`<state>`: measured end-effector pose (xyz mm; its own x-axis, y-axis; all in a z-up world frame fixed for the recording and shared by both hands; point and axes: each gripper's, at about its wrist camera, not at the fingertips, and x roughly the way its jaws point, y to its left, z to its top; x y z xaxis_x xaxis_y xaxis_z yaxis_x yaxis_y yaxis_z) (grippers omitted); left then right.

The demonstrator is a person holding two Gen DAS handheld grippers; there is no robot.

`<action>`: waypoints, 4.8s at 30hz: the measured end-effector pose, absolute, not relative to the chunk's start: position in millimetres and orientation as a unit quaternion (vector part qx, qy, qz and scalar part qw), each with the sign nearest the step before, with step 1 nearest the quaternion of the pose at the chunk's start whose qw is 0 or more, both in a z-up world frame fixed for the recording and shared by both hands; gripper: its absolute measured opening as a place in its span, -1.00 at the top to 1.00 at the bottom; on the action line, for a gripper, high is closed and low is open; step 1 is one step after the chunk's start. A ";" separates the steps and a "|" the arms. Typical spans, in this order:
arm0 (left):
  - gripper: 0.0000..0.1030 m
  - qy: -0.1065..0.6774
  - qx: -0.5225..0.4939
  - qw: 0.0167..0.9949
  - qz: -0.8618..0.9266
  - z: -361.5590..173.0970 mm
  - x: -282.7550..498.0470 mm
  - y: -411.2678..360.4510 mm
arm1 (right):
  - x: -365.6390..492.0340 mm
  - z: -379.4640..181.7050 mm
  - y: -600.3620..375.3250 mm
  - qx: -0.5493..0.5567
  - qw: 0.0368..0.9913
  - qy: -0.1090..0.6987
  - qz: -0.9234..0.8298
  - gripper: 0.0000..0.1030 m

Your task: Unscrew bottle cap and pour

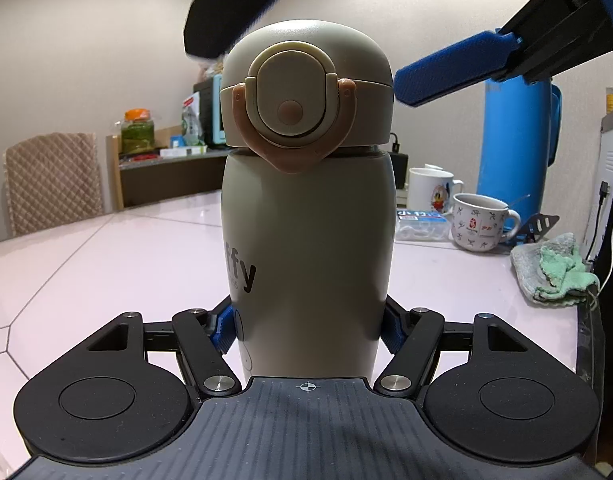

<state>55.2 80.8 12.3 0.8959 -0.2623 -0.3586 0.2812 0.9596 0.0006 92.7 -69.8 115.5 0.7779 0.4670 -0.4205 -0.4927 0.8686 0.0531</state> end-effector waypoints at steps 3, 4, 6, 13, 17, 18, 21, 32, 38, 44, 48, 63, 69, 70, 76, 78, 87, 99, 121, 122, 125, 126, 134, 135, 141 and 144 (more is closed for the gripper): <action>-0.40 0.180 0.027 0.973 -0.140 12.4 55.3 80.4 | 84.3 117.7 -66.5 -0.030 0.943 0.215 0.251 -0.74; -0.40 0.180 0.026 0.973 -0.140 12.4 55.4 80.4 | 85.5 117.0 -66.2 -0.028 0.943 0.216 0.251 -0.74; -0.40 0.181 0.025 0.973 -0.140 12.4 55.9 80.5 | 87.5 115.2 -64.7 -0.031 0.943 0.218 0.250 -0.65; -0.40 0.180 0.025 0.974 -0.136 10.8 55.4 74.9 | 86.2 112.8 -61.3 -0.036 0.940 0.221 0.257 -0.44; -0.40 0.180 0.021 0.974 -0.136 10.4 55.9 75.3 | 84.9 111.9 -59.4 -0.040 0.939 0.221 0.262 -0.37; -0.40 0.180 0.021 0.974 -0.136 10.3 55.8 75.5 | 85.9 112.9 -60.2 -0.044 0.938 0.219 0.265 -0.37; -0.40 0.180 0.020 0.974 -0.134 9.2 56.0 72.2 | 85.7 112.7 -62.1 -0.049 0.935 0.217 0.278 -0.36; -0.40 0.180 0.015 0.973 -0.141 8.3 55.1 76.0 | 96.8 113.7 -81.8 -0.090 0.894 0.201 0.389 -0.36; -0.40 0.180 0.019 0.973 -0.144 8.6 54.6 76.0 | 115.8 110.9 -97.1 -0.107 0.862 0.186 0.460 -0.36; -0.40 0.179 0.021 0.973 -0.145 8.7 54.8 74.4 | 120.0 111.0 -100.6 -0.111 0.849 0.181 0.484 -0.36; -0.40 0.179 0.023 0.973 -0.145 8.9 54.8 73.0 | 118.7 111.5 -99.1 -0.112 0.850 0.180 0.483 -0.38; -0.40 0.179 0.027 0.973 -0.146 9.0 55.3 68.0 | 96.6 128.0 -113.2 -0.049 0.885 0.183 0.426 -0.68; -0.40 0.179 0.029 0.973 -0.145 8.5 54.7 58.8 | 89.9 129.0 -110.6 -0.043 0.902 0.186 0.388 -0.68; -0.40 0.179 0.029 0.972 -0.146 8.7 54.3 58.9 | 88.8 129.1 -110.1 -0.043 0.904 0.187 0.381 -0.68; -0.40 0.179 0.031 0.971 -0.153 9.6 52.2 56.2 | 82.0 130.1 -107.5 -0.037 0.919 0.190 0.342 -0.68; -0.40 0.179 0.032 0.971 -0.154 9.6 52.2 55.9 | 79.8 130.4 -106.7 -0.035 0.924 0.191 0.329 -0.68; -0.40 0.180 0.035 0.968 -0.170 10.1 49.3 56.1 | 83.0 120.5 -83.3 -0.036 0.936 0.195 0.289 -0.67; -0.40 0.182 0.037 0.966 -0.178 8.9 53.4 61.8 | 84.5 114.5 -72.7 -0.044 0.936 0.209 0.279 -0.39; -0.40 0.183 0.031 0.963 -0.197 7.8 56.3 71.6 | 104.3 114.0 -89.8 -0.087 0.893 0.201 0.394 -0.25; -0.40 0.183 0.030 0.963 -0.197 7.7 56.3 71.8 | 103.9 114.1 -89.9 -0.087 0.892 0.200 0.396 -0.25; -0.40 0.183 0.032 0.963 -0.198 7.7 56.6 70.9 | 102.9 114.5 -90.3 -0.088 0.889 0.197 0.403 -0.25; -0.40 0.183 0.033 0.963 -0.198 7.7 56.6 70.4 | 102.6 114.6 -90.4 -0.088 0.888 0.197 0.405 -0.25; -0.40 0.182 0.036 0.963 -0.197 8.2 56.6 67.9 | 99.9 115.5 -91.3 -0.089 0.881 0.190 0.423 -0.29; -0.40 0.182 0.036 0.963 -0.197 8.3 56.6 67.8 | 99.5 115.6 -91.5 -0.089 0.880 0.189 0.426 -0.37; -0.40 0.182 0.039 0.962 -0.199 9.7 56.0 70.3 | 94.5 119.7 -96.6 -0.083 0.880 0.184 0.431 -0.60; -0.40 0.182 0.038 0.962 -0.198 9.8 55.7 72.9 | 80.5 123.6 -96.7 -0.061 0.909 0.181 0.371 -0.61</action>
<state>55.7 72.9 9.8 0.8551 -0.3674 -0.3659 0.3948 0.9188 0.0002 80.5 -96.7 123.6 0.6587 0.6528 -0.3742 -0.6969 0.7167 0.0237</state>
